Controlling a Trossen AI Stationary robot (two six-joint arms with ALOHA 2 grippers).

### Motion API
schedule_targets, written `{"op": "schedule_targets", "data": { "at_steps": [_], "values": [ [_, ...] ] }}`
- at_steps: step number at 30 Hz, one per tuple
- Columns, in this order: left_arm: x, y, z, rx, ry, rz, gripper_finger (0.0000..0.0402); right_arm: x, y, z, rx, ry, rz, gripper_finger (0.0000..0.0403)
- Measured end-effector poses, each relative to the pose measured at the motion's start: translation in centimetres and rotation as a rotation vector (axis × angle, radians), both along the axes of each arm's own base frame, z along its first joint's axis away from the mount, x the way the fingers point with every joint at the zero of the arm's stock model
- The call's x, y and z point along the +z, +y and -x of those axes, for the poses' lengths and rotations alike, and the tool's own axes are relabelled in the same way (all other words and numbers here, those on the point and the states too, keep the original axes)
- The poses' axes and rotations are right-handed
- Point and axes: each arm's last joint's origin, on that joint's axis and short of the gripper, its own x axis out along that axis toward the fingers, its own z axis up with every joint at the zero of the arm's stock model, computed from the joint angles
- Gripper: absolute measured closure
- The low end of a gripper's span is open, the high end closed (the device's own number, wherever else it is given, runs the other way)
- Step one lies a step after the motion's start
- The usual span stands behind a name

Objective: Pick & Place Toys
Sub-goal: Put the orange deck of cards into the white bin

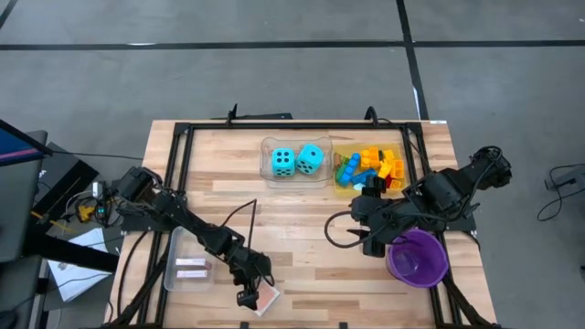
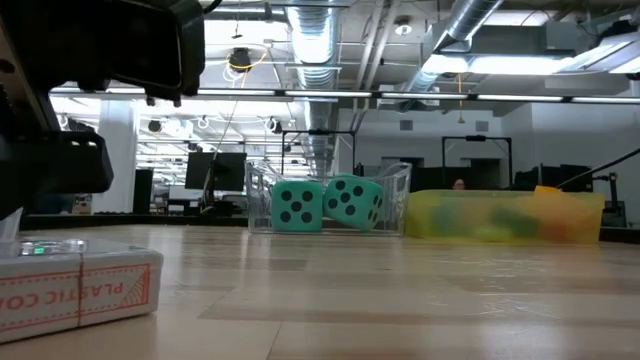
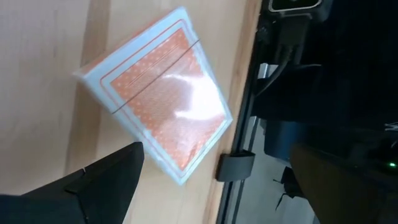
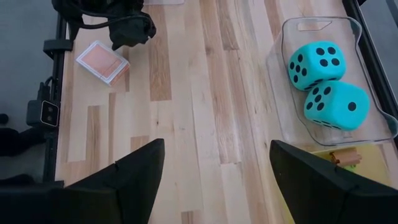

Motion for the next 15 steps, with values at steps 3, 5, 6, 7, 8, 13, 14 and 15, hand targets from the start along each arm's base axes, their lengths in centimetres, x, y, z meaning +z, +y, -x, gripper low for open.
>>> {"op": "schedule_targets", "data": {
  "at_steps": [3,5,6,7,8,13,14,15],
  "values": [
    [-0.05,0.04,0.05,-0.001,0.004,-0.007,0.0002,0.02,0.00,-0.03,-0.001,-0.003,-0.002,0.0119],
    [-0.03,0.03,0.01,0.001,-0.004,-0.009,0.0002,0.02,0.01,-0.02,-0.001,-0.003,-0.002,0.0119],
    [-0.03,0.03,0.01,0.002,-0.004,-0.010,0.0002,0.01,0.00,-0.03,-0.001,-0.003,-0.002,0.0119],
    [-0.03,0.05,0.00,0.002,-0.004,-0.010,0.0002,0.02,0.01,-0.03,-0.001,-0.003,-0.002,0.0119],
    [-0.02,0.08,-0.04,0.004,-0.006,-0.009,0.0002,0.01,0.01,-0.02,-0.001,-0.003,-0.002,0.0119],
    [0.20,-0.07,-0.25,0.002,-0.036,0.011,0.0002,0.01,0.00,-0.03,0.001,-0.002,0.000,0.0119],
    [0.26,-0.09,-0.29,-0.002,-0.040,0.019,0.0002,0.01,0.01,-0.02,0.001,-0.002,-0.001,0.0119],
    [0.29,-0.12,-0.31,-0.003,-0.042,0.023,0.0002,0.01,0.01,-0.02,0.001,-0.002,-0.001,0.0119]
  ]
}}
